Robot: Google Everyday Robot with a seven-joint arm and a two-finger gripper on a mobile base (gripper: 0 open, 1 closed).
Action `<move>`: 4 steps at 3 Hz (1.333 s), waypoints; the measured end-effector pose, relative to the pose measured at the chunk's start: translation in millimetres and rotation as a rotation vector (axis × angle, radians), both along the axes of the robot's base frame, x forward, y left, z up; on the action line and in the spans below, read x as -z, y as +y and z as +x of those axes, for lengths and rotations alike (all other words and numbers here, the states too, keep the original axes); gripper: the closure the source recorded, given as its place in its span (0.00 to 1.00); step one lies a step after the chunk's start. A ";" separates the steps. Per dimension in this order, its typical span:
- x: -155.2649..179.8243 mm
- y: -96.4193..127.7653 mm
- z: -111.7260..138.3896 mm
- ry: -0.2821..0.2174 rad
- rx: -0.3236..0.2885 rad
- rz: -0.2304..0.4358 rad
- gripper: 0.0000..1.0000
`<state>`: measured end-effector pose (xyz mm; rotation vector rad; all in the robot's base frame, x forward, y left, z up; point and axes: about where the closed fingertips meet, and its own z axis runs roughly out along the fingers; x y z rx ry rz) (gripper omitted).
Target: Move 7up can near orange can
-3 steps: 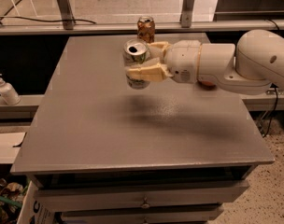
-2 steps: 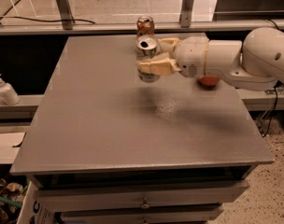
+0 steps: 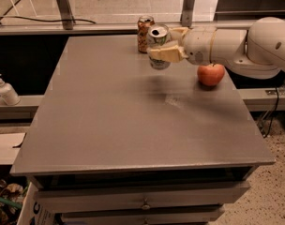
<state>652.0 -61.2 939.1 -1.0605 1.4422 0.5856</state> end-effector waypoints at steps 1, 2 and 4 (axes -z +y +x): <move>-3.7 -11.5 25.7 0.000 0.043 0.010 1.00; -2.3 -10.7 24.9 0.000 0.040 0.007 1.00; -0.8 -39.2 67.9 -0.019 0.125 -0.017 1.00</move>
Offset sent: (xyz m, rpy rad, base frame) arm 0.0220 -0.0096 0.0022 0.0086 0.0016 -0.0370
